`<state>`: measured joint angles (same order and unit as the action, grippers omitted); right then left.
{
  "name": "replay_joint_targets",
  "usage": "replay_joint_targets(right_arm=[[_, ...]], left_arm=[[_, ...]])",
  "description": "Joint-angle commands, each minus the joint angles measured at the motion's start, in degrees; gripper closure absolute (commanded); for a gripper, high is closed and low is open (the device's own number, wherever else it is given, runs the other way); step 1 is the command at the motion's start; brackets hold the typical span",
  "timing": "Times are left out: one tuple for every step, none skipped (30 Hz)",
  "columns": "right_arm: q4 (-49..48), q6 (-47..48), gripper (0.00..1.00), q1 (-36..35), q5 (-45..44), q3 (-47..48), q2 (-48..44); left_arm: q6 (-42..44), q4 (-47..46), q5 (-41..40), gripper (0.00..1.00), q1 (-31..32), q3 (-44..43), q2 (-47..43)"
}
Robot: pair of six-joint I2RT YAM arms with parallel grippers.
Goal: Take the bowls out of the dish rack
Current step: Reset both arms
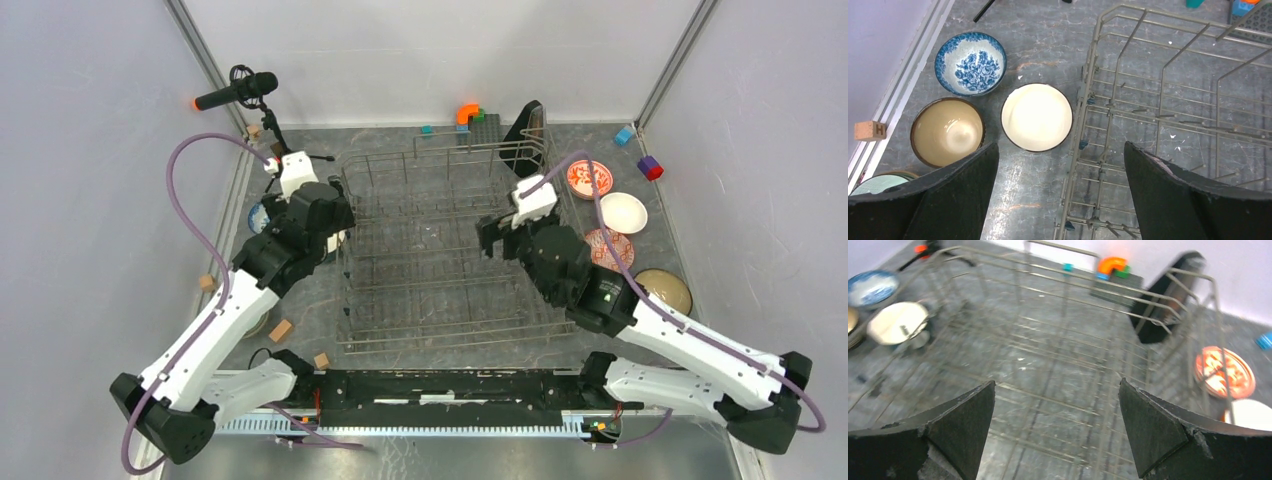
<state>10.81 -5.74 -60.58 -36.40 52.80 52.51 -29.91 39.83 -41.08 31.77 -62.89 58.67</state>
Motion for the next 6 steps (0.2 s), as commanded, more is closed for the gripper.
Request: replay_joint_targets(right_arm=[[0.67,-7.09,0.02,7.12,3.74,0.85,-1.21],[0.36,-7.47,0.02,7.97,4.6,0.08,-1.21],[0.42,-7.8,0.02,8.44,5.19,-0.42,-1.06],[0.55,-8.09,0.02,8.77,5.84,-0.65,-0.72],[0.63,-8.23,0.02,8.9,6.41,-1.03,-0.37],[0.33,-8.17,0.02,8.92,6.92,-1.55,-0.26]], left_arm=[[4.19,-5.09,-3.38,0.0,0.75,3.14,-4.51],[3.73,-5.75,-3.85,0.0,0.89,4.24,-5.49],[2.97,-5.99,-4.09,0.0,1.15,5.28,-6.26],[2.01,-6.01,-4.01,0.0,1.55,6.11,-6.78],[0.94,-5.95,-4.13,0.0,1.95,6.69,-7.46],[0.24,-6.0,-4.27,0.0,2.03,7.21,-8.2]])
